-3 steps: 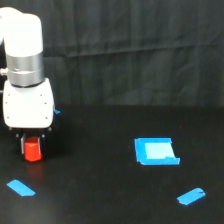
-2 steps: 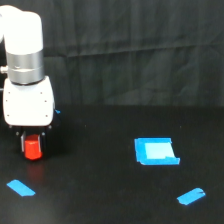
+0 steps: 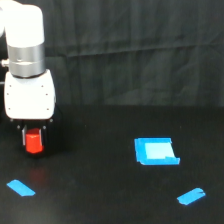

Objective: Pick up the red object from the table

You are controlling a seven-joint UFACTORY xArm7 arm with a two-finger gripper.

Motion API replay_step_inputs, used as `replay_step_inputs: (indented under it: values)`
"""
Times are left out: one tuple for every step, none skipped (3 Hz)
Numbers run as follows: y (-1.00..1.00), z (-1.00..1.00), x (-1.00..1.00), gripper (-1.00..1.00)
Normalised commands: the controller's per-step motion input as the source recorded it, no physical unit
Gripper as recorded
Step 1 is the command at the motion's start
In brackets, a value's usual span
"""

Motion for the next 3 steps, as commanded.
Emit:
replay_step_inputs:
  values:
    - [-0.18, 0.18, -0.16, -1.0]
    - [-0.19, 0.52, -0.21, -0.99]
    - [-0.07, 0.58, -0.09, -1.0]
